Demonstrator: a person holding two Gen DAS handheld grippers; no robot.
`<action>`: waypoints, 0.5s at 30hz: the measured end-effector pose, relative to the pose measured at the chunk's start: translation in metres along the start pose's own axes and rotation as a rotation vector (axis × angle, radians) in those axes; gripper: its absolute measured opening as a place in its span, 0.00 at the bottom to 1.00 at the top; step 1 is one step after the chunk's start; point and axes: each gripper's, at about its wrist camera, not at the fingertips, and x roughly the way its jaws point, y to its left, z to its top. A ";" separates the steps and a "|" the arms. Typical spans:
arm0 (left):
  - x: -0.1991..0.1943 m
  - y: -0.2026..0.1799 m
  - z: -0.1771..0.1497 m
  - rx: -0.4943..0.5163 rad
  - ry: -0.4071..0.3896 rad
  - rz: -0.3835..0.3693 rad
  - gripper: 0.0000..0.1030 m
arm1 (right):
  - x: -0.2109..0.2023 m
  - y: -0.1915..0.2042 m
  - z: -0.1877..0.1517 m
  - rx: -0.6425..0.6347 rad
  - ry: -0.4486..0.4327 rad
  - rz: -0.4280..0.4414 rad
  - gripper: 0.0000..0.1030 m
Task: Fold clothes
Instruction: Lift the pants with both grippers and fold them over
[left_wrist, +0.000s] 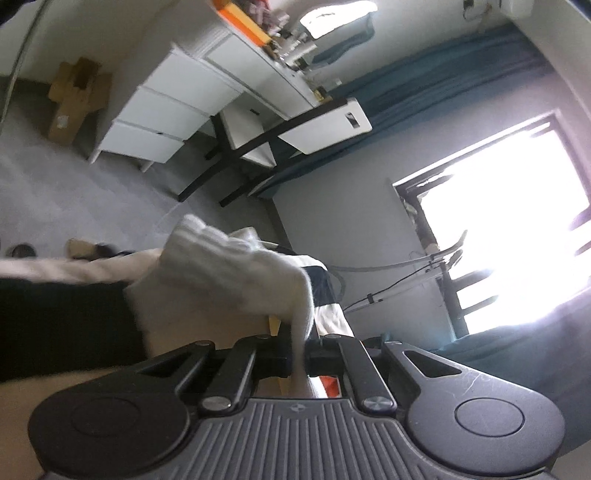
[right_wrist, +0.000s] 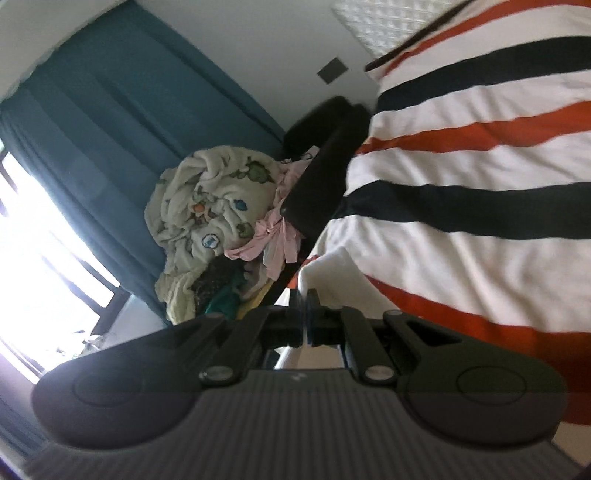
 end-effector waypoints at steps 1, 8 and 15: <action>0.021 -0.010 0.003 0.011 0.002 0.011 0.06 | 0.020 0.009 -0.006 -0.020 -0.001 -0.009 0.05; 0.182 -0.040 -0.002 0.129 0.032 0.103 0.07 | 0.170 0.051 -0.073 -0.265 -0.010 -0.060 0.05; 0.268 -0.055 -0.019 0.229 0.109 0.248 0.12 | 0.235 0.031 -0.131 -0.389 0.053 -0.107 0.06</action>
